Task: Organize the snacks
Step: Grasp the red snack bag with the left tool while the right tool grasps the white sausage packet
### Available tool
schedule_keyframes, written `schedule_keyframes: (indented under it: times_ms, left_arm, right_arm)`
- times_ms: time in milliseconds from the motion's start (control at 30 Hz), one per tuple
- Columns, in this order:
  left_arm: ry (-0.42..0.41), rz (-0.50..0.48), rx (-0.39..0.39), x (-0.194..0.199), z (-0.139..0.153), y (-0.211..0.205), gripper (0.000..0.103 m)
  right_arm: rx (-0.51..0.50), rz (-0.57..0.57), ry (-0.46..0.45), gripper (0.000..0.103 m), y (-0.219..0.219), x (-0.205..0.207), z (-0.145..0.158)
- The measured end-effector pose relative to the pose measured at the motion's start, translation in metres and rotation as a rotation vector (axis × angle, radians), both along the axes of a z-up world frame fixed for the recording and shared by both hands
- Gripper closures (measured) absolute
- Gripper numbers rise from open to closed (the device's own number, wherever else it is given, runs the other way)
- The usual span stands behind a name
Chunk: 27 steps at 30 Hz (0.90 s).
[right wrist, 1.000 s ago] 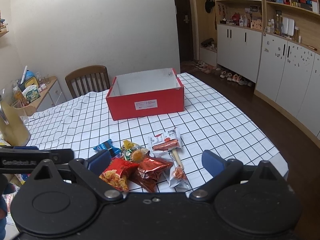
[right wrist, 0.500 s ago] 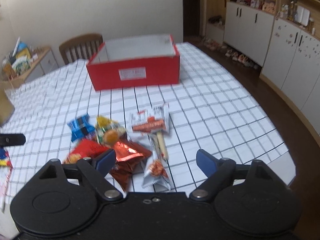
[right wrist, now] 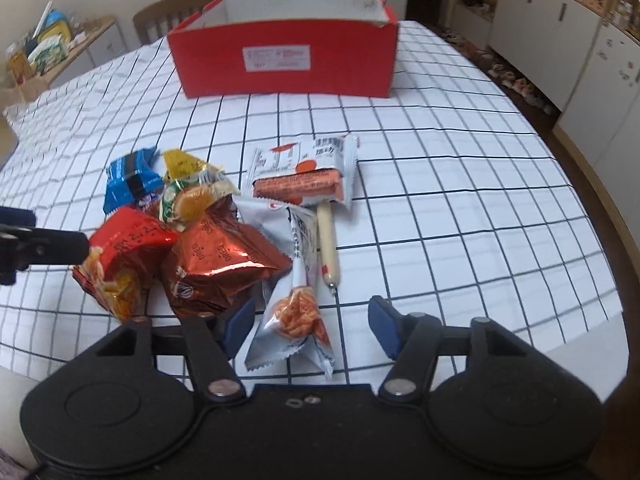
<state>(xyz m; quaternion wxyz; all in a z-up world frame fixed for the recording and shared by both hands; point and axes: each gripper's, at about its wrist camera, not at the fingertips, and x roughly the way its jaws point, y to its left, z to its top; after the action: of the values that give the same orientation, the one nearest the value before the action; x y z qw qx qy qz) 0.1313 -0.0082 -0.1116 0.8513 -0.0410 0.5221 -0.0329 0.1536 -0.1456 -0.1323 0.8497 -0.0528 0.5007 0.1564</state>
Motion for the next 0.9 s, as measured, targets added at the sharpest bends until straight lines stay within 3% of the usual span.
schedule_keyframes:
  times_ms: [167,300,400,467,567,900]
  left_arm:
    - [0.039,-0.043,0.026,0.010,-0.014,-0.009,0.004]
    - [0.068,-0.040,0.027,0.015,-0.021,-0.008,0.017]
    - [0.072,-0.048,0.012,0.016,-0.023,-0.008,0.017]
    - [0.074,-0.057,-0.013,0.017,-0.024,-0.008,0.019]
    - [0.080,-0.061,-0.012,0.018,-0.025,-0.009,0.039]
    - [0.072,-0.065,-0.018,0.011,-0.020,-0.009,0.048]
  right_arm:
    - [-0.008,0.036,0.020,0.050,0.003,0.010,-0.008]
    - [-0.031,0.070,0.014,0.057,0.009,0.014,-0.012]
    - [-0.052,0.082,0.001,0.062,0.014,0.014,-0.014]
    - [-0.055,0.093,0.000,0.071,0.017,0.015,-0.014]
    - [-0.068,0.101,-0.011,0.073,0.020,0.014,-0.014]
    - [-0.088,0.078,-0.084,0.077,0.019,0.006,0.001]
